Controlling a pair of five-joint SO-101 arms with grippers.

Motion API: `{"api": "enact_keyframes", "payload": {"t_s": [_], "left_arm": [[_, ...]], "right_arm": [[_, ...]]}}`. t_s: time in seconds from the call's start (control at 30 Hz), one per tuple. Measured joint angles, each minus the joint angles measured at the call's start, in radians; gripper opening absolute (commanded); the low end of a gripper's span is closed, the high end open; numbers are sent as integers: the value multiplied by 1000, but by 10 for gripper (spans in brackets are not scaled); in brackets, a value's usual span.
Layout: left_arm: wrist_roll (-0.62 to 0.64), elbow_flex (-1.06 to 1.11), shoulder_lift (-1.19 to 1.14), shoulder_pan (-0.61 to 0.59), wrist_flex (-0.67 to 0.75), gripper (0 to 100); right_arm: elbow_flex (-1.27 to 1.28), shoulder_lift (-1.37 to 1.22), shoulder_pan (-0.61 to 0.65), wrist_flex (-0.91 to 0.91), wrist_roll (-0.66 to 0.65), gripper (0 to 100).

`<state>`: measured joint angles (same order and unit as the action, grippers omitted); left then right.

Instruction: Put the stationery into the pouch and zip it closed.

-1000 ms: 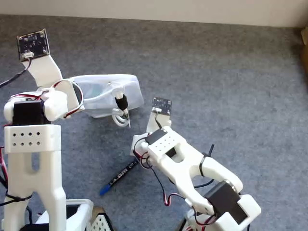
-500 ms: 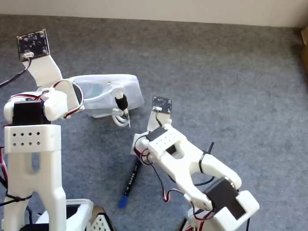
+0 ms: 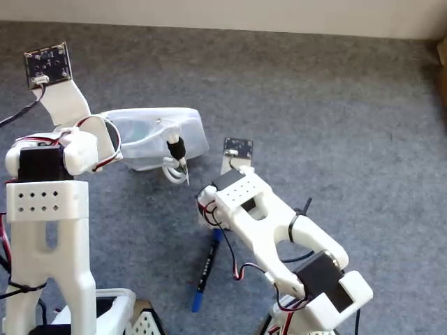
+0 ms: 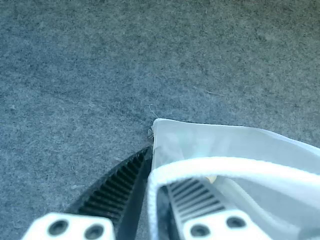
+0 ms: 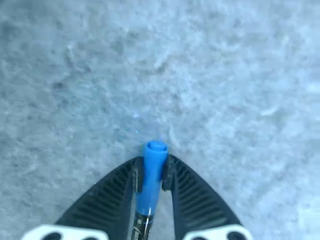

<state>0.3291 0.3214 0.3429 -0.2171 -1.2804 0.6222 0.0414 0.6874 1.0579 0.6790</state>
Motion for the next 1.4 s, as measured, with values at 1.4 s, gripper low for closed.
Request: {"api": "enact_keyframes", "payload": {"t_s": [1.4], "left_arm": [[0, 9, 0, 0, 14, 8]], "right_arm": [[0, 830, 89, 74, -233, 8]]}}
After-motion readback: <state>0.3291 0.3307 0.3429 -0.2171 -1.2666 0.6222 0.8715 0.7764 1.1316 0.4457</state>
